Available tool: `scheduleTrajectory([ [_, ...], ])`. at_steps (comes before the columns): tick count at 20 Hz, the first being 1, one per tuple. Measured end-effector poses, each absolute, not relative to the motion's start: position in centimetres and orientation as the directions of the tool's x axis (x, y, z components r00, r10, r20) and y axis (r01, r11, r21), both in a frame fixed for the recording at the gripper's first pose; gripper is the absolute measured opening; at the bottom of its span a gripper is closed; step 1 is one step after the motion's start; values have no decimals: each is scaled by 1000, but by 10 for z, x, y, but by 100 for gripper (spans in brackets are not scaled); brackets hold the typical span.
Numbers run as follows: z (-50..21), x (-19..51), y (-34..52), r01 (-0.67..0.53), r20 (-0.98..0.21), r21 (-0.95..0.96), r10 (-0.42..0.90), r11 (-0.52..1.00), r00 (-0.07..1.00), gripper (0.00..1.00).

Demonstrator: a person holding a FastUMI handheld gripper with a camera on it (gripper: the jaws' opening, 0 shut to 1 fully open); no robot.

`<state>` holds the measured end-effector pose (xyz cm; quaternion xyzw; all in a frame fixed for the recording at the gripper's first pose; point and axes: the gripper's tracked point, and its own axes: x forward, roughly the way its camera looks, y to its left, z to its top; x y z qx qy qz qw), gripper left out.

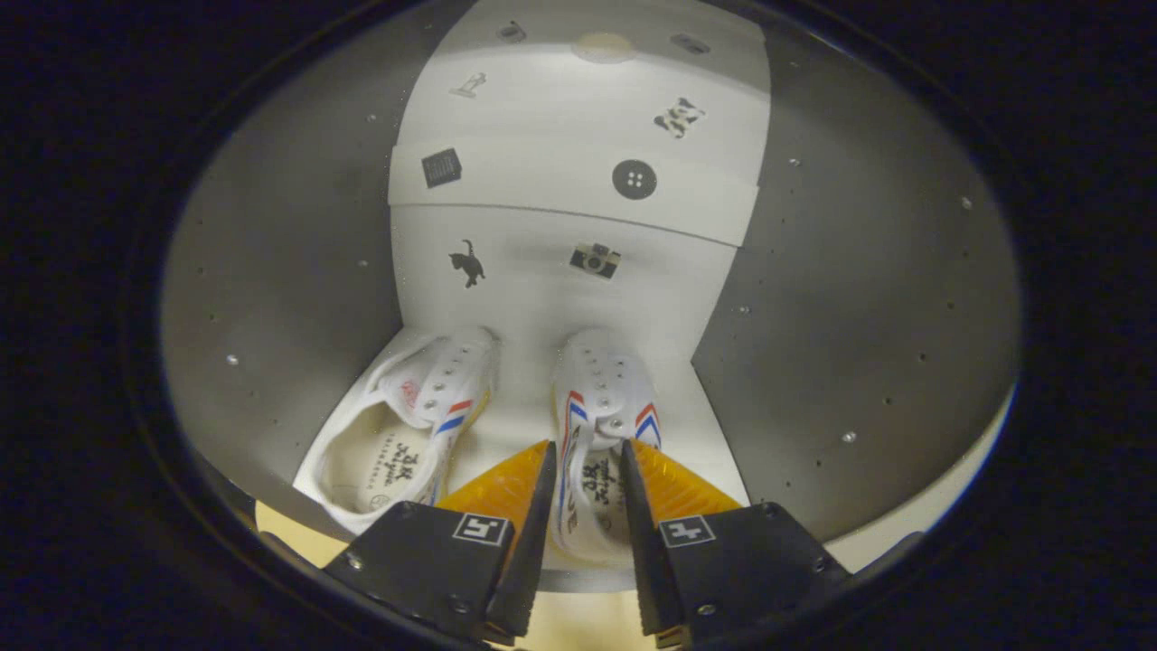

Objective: Open the shoe cabinet door, grab the shoes and put them into the shoe cabinet, then close the shoe cabinet door.

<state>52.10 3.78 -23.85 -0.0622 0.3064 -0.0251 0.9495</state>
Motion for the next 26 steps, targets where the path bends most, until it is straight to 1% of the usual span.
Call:
scheduleTrajectory([
  [4, -214, 473, 44, 12, -539, -129, -80, 992, 839, 66],
  [5, -206, 462, 46, 13, -521, -132, -81, 991, 850, 67],
  [7, -194, 436, 44, 29, -492, -147, -98, 989, 865, 70],
  [9, -179, 407, 49, 25, -467, -139, -88, 990, 880, 73],
  [12, -149, 356, 56, 16, -421, -119, -65, 993, 905, 73],
  [17, -85, 262, 57, 9, -311, -76, -33, 997, 950, 73],
  [21, -40, 184, 39, 45, -232, -91, -65, 995, 970, 87],
  [24, -8, 138, 11, 85, -170, -107, -102, 991, 980, 98],
  [25, 1, 126, 0, 99, -147, -111, -115, 989, 982, 100],
  [26, 10, 113, -13, 115, -129, -111, -129, 987, 983, 100],
])
